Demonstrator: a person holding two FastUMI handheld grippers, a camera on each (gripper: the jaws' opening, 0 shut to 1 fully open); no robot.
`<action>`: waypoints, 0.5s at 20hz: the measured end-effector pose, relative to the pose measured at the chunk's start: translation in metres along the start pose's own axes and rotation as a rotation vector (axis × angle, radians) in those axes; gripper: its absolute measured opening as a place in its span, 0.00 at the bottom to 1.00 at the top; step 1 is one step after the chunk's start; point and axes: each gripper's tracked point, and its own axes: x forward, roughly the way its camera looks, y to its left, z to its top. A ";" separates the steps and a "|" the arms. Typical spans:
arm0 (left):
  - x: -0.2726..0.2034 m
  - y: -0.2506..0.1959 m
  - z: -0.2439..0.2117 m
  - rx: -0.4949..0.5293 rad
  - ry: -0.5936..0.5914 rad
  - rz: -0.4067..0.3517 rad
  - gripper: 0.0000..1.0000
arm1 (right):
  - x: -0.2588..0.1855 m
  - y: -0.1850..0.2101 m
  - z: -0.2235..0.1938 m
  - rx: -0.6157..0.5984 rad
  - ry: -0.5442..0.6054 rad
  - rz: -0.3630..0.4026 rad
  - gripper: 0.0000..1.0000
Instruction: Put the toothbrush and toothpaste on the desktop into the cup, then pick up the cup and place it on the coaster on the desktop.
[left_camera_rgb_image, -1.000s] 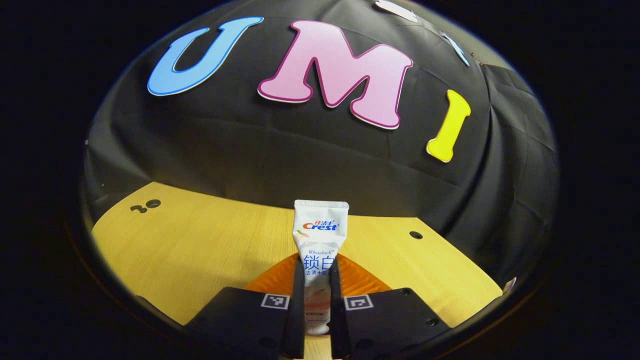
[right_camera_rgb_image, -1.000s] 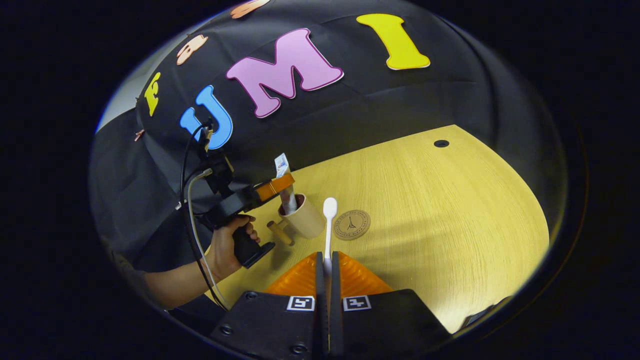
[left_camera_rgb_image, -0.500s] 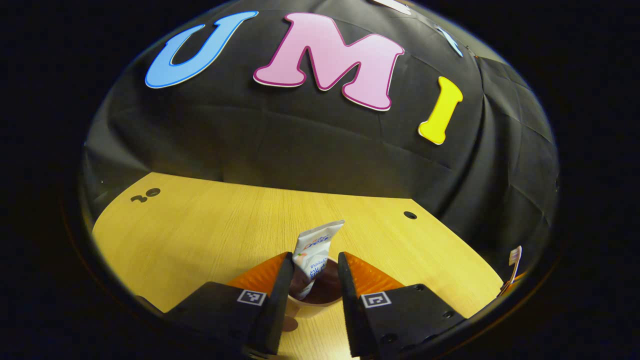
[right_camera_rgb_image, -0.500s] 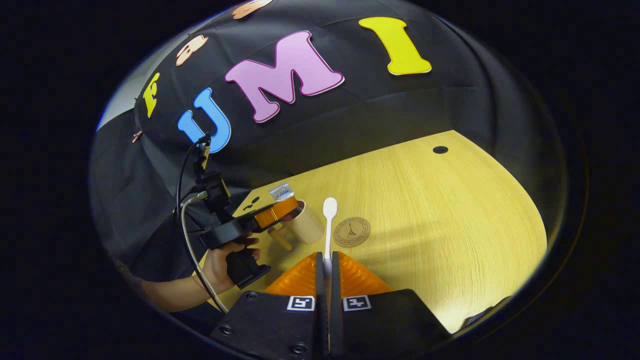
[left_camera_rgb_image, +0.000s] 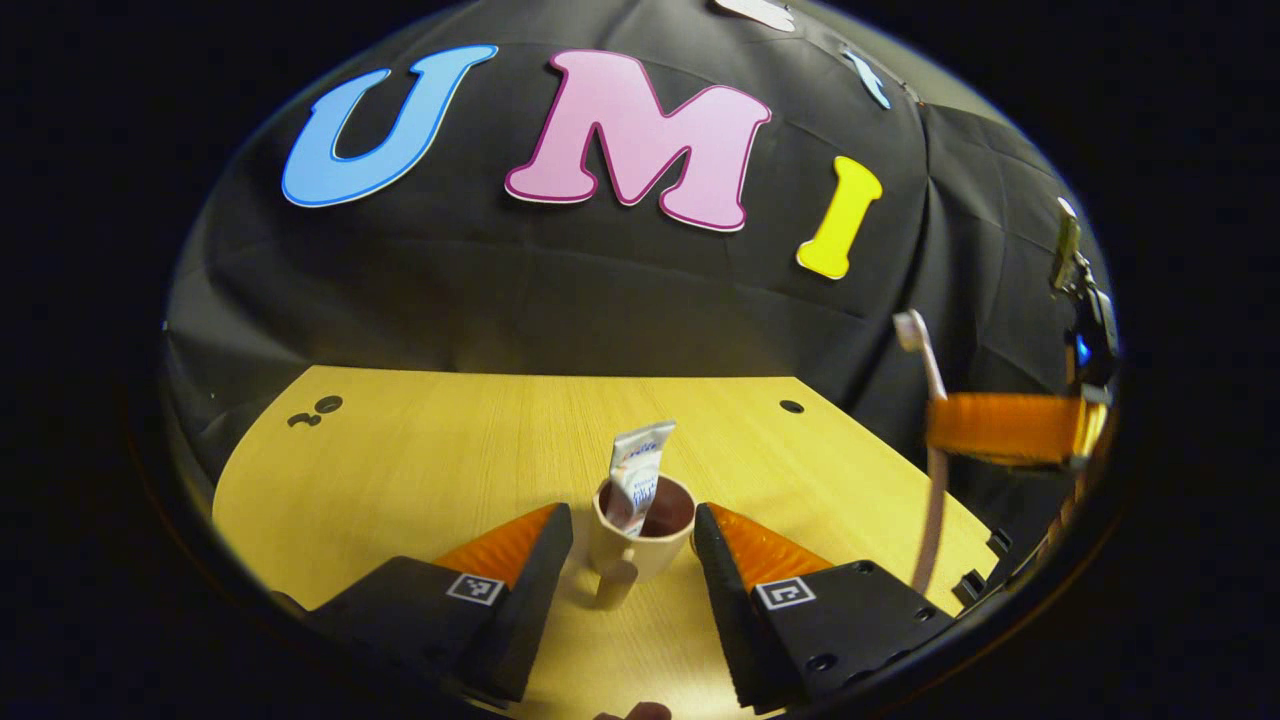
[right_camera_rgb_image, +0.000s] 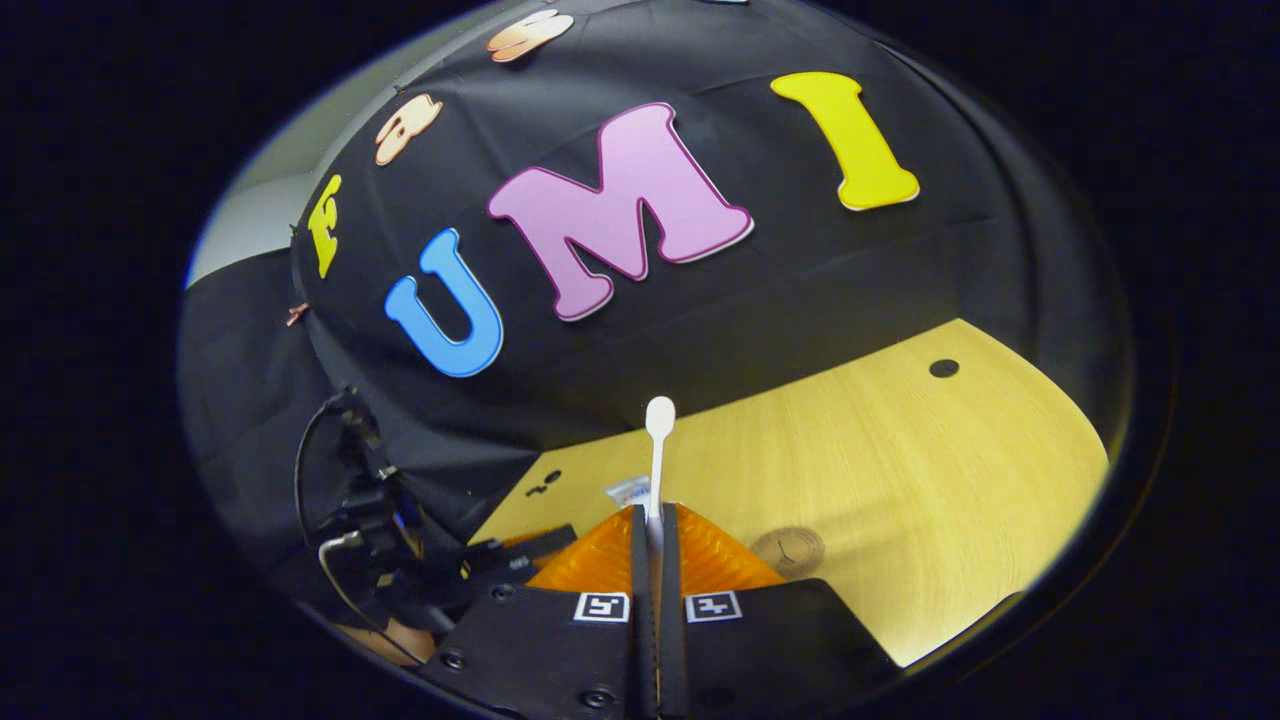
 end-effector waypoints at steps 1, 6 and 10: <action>-0.009 0.001 -0.003 0.011 0.008 -0.006 0.76 | 0.010 0.007 0.008 0.010 -0.027 0.010 0.06; -0.051 0.008 -0.020 0.045 0.057 -0.032 0.77 | 0.057 0.023 0.031 0.008 -0.137 0.043 0.06; -0.088 0.011 -0.038 0.015 0.088 -0.039 0.77 | 0.098 0.011 0.032 -0.008 -0.193 0.024 0.05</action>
